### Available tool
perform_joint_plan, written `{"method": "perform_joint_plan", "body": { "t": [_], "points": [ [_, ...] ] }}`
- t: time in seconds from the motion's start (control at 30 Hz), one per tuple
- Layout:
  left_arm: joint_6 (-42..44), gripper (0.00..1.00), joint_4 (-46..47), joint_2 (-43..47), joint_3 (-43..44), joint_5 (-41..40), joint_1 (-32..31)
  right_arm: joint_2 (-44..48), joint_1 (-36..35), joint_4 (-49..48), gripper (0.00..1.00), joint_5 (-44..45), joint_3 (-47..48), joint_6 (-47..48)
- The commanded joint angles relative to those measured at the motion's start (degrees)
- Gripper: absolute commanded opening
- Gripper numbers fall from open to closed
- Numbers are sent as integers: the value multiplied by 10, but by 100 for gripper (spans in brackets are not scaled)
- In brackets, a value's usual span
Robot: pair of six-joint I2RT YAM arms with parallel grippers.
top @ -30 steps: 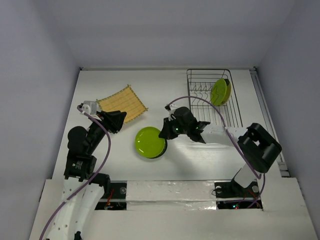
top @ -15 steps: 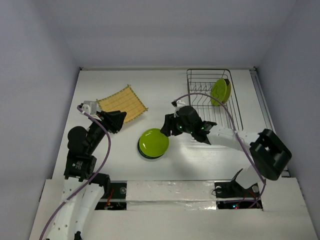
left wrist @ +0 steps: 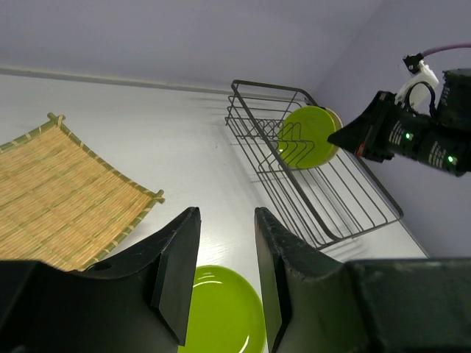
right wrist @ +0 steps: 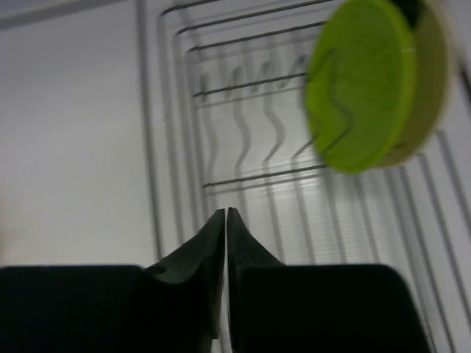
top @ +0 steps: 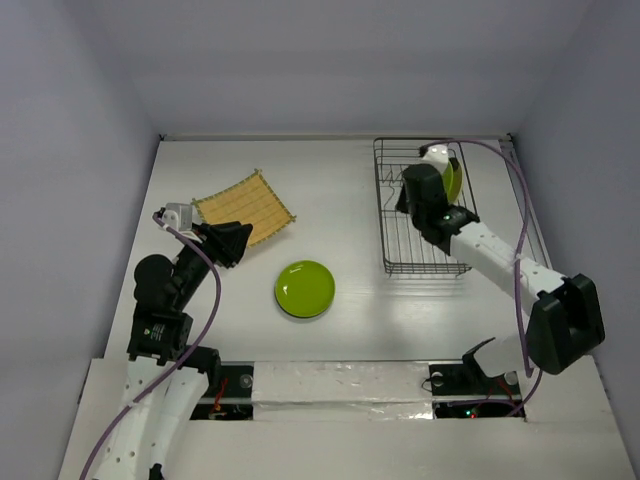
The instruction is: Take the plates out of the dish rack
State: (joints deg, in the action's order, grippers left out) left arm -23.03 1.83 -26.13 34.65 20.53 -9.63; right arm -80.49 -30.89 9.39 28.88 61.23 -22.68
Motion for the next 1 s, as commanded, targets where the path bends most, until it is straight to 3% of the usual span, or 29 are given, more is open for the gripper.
{"method": "perform_joint_plan", "body": {
  "t": [0.0, 0.13, 0.3, 0.6, 0.87, 0.97],
  "points": [
    [2, 33, 20, 8, 25, 1, 1, -18, 56, 37, 15, 85, 42, 19],
    [3, 33, 18, 8, 26, 0, -4, -70, 113, 48, 29, 79, 99, 34],
    [5, 33, 16, 6, 28, -1, -4, -143, 161, 72, 30, 67, 160, 54],
    [4, 33, 19, -1, 29, 3, -9, -197, 213, 67, 31, 57, 194, 102],
    [5, 33, 19, -5, 27, 1, -9, -233, 213, 64, 26, 42, 215, 107],
    [4, 33, 20, -6, 27, 2, -9, -239, 213, 69, 15, 47, 213, 105]
  ]
}}
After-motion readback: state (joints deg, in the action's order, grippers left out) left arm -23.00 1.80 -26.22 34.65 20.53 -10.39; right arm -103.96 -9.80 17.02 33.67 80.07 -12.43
